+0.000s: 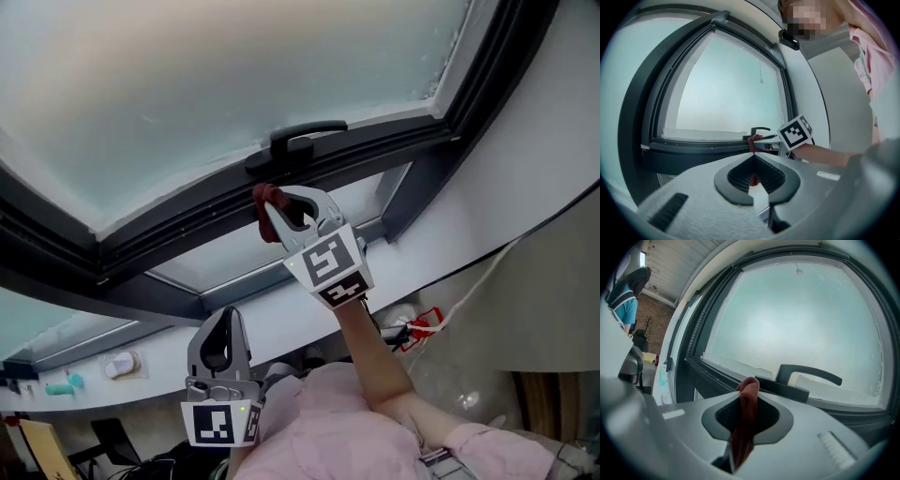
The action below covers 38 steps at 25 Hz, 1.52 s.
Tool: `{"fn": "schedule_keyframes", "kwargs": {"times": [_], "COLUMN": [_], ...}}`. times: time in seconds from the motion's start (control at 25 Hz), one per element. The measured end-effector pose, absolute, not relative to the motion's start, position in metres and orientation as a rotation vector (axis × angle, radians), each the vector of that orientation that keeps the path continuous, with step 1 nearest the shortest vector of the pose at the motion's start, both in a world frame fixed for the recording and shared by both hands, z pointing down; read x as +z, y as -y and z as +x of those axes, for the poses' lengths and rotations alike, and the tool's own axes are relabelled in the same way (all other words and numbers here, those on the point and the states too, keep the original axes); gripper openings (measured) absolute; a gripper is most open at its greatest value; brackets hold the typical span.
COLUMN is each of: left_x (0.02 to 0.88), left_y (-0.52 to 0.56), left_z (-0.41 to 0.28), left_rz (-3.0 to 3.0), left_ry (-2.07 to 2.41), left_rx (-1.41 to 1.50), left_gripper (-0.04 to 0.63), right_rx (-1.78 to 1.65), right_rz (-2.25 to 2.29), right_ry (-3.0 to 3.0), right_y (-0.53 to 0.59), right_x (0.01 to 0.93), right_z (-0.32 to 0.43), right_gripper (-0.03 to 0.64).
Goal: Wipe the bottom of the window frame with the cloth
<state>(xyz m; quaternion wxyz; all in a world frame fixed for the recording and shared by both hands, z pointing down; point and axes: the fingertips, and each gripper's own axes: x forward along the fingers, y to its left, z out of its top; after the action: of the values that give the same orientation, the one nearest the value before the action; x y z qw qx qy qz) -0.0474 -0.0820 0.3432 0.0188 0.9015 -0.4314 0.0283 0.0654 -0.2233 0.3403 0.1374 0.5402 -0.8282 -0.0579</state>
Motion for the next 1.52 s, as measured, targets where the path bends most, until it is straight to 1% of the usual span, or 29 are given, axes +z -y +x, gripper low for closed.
{"fn": "schedule_keyframes", "kwargs": {"times": [0.64, 0.96, 1.12, 1.36, 1.52], "left_x": [0.343, 0.343, 0.347, 0.348, 0.343], "left_y": [0.099, 0.098, 0.097, 0.091, 0.096], "left_z": [-0.003, -0.007, -0.026, -0.068, -0.108], "left_rz": [2.879, 2.864, 2.83, 2.764, 2.72], "left_ry": [1.142, 1.167, 1.221, 1.317, 1.412], "left_rx": [0.092, 0.095, 0.103, 0.123, 0.13], "left_gripper": [0.0, 0.0, 0.0, 0.0, 0.0], "right_rx": [-0.19, -0.151, -0.14, -0.139, -0.085], "right_rz": [1.538, 1.586, 1.637, 1.561, 1.496], "right_ry": [2.38, 2.384, 2.357, 2.632, 2.689], "right_y": [0.222, 0.22, 0.219, 0.192, 0.181], "right_x": [0.341, 0.339, 0.34, 0.299, 0.304], "right_z": [0.071, 0.086, 0.084, 0.019, -0.033], "right_gripper": [0.055, 0.055, 0.055, 0.055, 0.055]}}
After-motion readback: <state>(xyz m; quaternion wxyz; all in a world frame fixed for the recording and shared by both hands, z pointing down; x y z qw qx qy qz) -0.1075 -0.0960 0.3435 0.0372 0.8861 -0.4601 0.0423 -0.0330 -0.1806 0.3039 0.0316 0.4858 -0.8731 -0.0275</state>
